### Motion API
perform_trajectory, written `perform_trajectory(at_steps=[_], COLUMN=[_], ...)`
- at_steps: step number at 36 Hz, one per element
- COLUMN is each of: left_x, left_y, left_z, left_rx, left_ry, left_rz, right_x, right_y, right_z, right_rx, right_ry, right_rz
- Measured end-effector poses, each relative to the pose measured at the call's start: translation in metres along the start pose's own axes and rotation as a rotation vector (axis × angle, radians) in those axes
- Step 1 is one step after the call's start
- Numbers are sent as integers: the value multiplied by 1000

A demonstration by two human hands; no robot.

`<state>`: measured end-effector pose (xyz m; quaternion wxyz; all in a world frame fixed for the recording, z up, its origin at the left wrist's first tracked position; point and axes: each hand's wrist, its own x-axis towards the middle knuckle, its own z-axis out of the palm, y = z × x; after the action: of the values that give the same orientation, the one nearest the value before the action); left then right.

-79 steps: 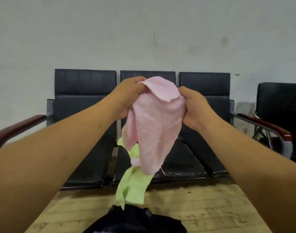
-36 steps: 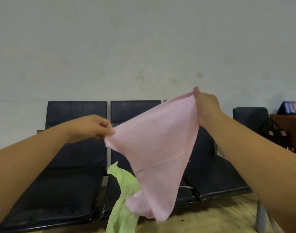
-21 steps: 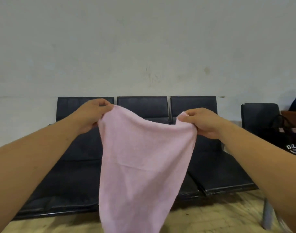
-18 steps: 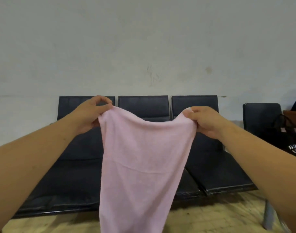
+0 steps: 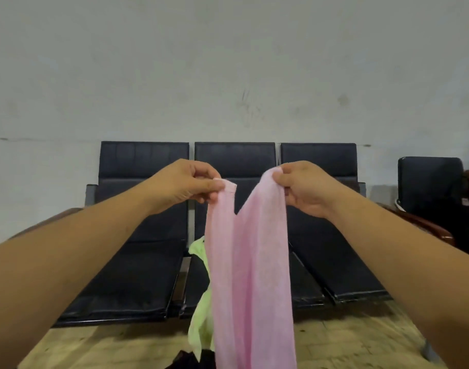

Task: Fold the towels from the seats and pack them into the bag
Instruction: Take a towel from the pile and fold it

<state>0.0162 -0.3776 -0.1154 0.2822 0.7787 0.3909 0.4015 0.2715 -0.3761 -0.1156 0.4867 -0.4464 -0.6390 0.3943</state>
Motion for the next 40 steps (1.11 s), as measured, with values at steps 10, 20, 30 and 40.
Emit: perform_trajectory(at_steps=[10,20,30,40], left_x=[3,4,1,-10], left_y=[5,0,-3,-34], left_z=[23,36,38,10], left_rx=[95,51,45,253], left_ry=[92,197,149,-159], left_rz=[74,55,36,-168], right_x=[-4,-11,-9,-5], right_y=[-1,8,16,14], right_z=[42,50,48,16], right_rx=[-111,256,-113,-150], right_ry=[125,-29,-4,19], right_rz=[-201,-86,-164,-119])
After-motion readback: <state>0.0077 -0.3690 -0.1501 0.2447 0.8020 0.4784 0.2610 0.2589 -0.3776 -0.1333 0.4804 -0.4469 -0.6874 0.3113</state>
